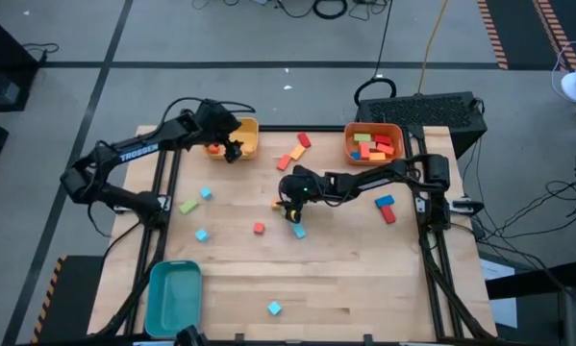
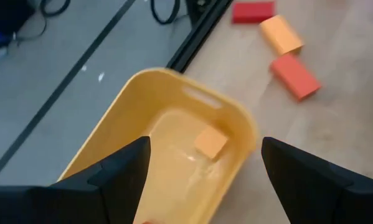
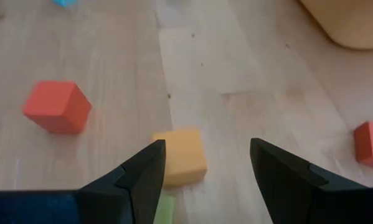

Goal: Sort blocks by size
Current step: Put the small yellow block into the yellow bin

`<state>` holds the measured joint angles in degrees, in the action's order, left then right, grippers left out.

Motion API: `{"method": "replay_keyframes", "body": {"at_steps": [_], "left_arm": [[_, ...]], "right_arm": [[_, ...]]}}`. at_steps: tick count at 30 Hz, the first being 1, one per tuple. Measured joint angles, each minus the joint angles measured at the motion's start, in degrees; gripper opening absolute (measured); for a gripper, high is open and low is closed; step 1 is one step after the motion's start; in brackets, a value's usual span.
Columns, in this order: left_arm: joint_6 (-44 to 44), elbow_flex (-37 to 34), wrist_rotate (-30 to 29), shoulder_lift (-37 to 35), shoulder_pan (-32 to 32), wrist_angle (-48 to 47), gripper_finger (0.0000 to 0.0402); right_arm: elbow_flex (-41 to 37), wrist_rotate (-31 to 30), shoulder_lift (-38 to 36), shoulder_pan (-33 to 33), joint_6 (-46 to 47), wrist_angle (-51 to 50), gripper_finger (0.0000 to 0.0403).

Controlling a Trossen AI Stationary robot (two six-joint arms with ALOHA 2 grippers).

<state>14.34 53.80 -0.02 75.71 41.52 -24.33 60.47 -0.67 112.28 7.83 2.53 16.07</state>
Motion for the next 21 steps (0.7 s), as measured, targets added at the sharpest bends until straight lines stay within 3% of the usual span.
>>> {"method": "replay_keyframes", "body": {"at_steps": [8,21], "left_arm": [[1.13,0.02,5.99,-2.57,-6.77,-0.06,0.0308],[1.06,-9.32,5.89,-2.15,-15.76,12.97,0.0308]], "right_arm": [[-0.01,3.75,1.34,-1.14,-0.80,0.94,0.0222],[0.00,2.15,2.46,-1.20,-1.61,2.40,0.0222]]}}
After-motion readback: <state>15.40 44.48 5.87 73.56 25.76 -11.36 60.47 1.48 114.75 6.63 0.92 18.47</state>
